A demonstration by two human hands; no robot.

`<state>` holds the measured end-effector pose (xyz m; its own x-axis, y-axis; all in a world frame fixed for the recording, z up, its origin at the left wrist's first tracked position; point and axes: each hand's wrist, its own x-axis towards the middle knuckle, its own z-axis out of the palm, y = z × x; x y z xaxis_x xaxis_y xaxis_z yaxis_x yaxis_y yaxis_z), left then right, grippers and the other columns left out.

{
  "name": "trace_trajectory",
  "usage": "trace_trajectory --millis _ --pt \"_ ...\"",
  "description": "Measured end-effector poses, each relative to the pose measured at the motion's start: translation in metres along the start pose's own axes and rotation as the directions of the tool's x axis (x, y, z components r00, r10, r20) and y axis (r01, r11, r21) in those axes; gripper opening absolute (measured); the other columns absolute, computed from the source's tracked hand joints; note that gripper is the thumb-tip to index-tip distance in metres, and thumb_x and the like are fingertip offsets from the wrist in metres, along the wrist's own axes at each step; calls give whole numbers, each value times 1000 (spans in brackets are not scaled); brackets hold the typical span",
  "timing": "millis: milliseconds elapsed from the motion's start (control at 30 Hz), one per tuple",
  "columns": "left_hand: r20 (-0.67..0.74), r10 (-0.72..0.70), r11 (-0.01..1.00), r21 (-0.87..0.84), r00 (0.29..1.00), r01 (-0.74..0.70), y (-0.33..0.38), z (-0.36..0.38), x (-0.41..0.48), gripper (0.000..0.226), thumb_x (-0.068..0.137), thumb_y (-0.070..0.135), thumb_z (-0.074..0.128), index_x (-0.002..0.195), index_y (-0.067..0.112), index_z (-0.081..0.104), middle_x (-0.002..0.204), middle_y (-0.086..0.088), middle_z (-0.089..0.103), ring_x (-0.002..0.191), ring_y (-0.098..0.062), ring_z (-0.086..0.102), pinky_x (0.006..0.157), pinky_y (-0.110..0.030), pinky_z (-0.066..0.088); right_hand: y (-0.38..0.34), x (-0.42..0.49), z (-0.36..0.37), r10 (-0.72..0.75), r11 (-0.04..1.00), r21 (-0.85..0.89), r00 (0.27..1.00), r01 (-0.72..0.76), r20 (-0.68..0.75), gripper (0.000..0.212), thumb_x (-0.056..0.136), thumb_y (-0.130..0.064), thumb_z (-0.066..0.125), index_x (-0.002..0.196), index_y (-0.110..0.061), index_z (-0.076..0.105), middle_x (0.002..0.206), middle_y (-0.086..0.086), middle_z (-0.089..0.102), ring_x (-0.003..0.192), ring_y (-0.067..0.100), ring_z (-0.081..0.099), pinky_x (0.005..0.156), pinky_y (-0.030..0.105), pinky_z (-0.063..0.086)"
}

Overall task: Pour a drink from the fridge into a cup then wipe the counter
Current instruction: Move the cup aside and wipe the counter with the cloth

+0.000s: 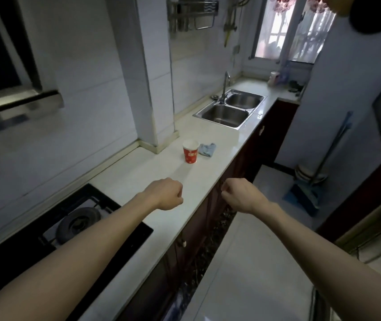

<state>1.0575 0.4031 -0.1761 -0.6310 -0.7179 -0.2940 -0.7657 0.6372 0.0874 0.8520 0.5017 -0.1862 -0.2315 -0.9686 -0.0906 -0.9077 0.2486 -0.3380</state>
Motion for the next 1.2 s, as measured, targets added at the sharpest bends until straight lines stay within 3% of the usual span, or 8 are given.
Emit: trace_trajectory --millis 300,467,600,733,833,967,1067,1200 --pt "11 47 998 29 999 -47 47 -8 84 27 96 33 51 112 16 65 111 -5 67 98 -24 64 86 -39 55 77 46 -15 69 996 46 997 -71 42 26 89 -24 46 94 -7 64 92 9 68 84 28 63 76 44 54" --pt "29 46 999 26 999 -46 38 -9 128 27 97 33 51 113 16 65 112 -6 66 98 -23 63 85 -39 54 88 98 -8 33 999 36 997 -36 71 21 87 -20 46 86 -5 61 77 8 63 70 28 59 60 36 47" --pt "49 17 1000 11 999 -18 16 -11 175 27 97 33 51 112 16 65 110 -5 67 96 -23 64 86 -39 55 90 149 -3 8 1000 23 996 -10 91 24 89 -21 47 88 -1 59 80 12 61 71 31 58 57 36 42" --pt "54 2 1000 -17 999 -1 -7 -13 229 27 96 33 52 112 16 66 110 -6 67 95 -24 64 86 -40 55 95 206 -1 -18 999 -35 991 23 134 11 91 -22 47 86 -15 53 86 3 56 71 20 51 53 30 35" --pt "71 -7 999 -48 997 10 -29 -11 269 26 95 33 53 110 17 66 108 -6 67 93 -22 64 86 -40 56 99 254 4 -8 994 -107 982 28 187 15 92 -20 44 78 -17 50 78 2 52 61 15 44 50 28 34" --pt "143 -46 995 -82 989 58 -62 -9 311 24 97 33 53 109 16 65 106 -5 67 92 -21 65 84 -36 56 99 311 7 -18 986 -154 973 55 230 31 94 -24 46 117 -9 59 114 7 63 97 24 59 78 36 52" --pt "165 -77 992 -87 983 93 -84 -5 334 24 98 33 52 110 16 63 105 -5 66 92 -20 64 81 -34 54 95 347 18 -41 983 -163 970 82 238 35 93 -27 48 123 -11 55 121 7 60 108 24 57 88 37 50" --pt "196 -113 987 -93 974 133 -101 6 350 24 96 32 51 108 16 64 106 -6 66 91 -21 64 79 -34 53 84 381 35 -53 981 -164 957 103 285 38 90 -28 52 125 -11 50 125 7 55 106 25 56 87 39 50"
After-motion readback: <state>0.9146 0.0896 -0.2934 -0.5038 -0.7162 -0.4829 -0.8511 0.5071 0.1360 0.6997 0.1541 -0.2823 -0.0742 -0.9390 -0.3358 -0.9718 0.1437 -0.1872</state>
